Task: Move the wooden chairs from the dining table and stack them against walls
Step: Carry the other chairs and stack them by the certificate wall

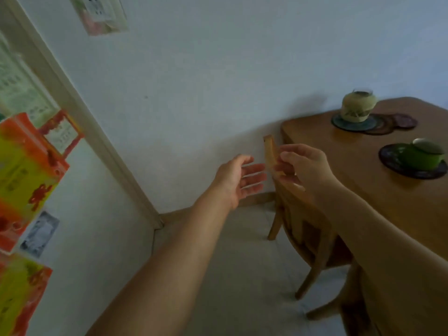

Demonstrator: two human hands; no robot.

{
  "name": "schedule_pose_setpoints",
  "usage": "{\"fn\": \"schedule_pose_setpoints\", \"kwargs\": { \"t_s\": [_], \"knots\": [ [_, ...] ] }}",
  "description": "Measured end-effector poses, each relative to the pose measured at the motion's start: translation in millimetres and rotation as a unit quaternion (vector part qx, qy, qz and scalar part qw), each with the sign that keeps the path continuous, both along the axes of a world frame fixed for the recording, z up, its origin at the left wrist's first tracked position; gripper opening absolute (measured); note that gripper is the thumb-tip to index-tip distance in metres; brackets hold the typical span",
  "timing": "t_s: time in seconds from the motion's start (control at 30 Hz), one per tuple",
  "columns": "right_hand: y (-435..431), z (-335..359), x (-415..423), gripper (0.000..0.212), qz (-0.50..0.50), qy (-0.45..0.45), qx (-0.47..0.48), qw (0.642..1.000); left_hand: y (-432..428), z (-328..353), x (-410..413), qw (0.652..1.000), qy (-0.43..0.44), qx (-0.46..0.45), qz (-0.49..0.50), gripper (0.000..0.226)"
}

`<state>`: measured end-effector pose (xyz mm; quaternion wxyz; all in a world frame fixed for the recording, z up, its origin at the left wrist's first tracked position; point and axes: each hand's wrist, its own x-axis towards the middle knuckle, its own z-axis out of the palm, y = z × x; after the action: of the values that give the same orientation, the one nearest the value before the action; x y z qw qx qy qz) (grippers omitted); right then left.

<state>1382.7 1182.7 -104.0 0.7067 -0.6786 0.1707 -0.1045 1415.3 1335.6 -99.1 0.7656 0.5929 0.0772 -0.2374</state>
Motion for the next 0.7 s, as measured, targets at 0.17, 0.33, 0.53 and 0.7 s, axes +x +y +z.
{"fn": "schedule_pose_setpoints", "kwargs": {
  "t_s": [0.17, 0.33, 0.53, 0.7],
  "knots": [
    [-50, -32, 29, 0.016, -0.055, 0.087, -0.086, 0.991, -50, -39, 46, 0.994, 0.047, 0.076, -0.069, 0.015],
    [-100, -77, 34, 0.021, 0.011, 0.242, -0.149, 0.959, -99, -81, 66, 0.98, 0.101, 0.147, -0.091, 0.016],
    [-125, -120, 41, 0.049, 0.258, 0.366, -0.189, 0.874, -139, -113, 99, 0.975, 0.11, 0.194, -0.02, 0.077],
    [-130, -144, 61, 0.066, 0.349, 0.423, -0.187, 0.815, -147, -134, 114, 0.957, 0.163, 0.234, -0.048, 0.058]
  ]
}}
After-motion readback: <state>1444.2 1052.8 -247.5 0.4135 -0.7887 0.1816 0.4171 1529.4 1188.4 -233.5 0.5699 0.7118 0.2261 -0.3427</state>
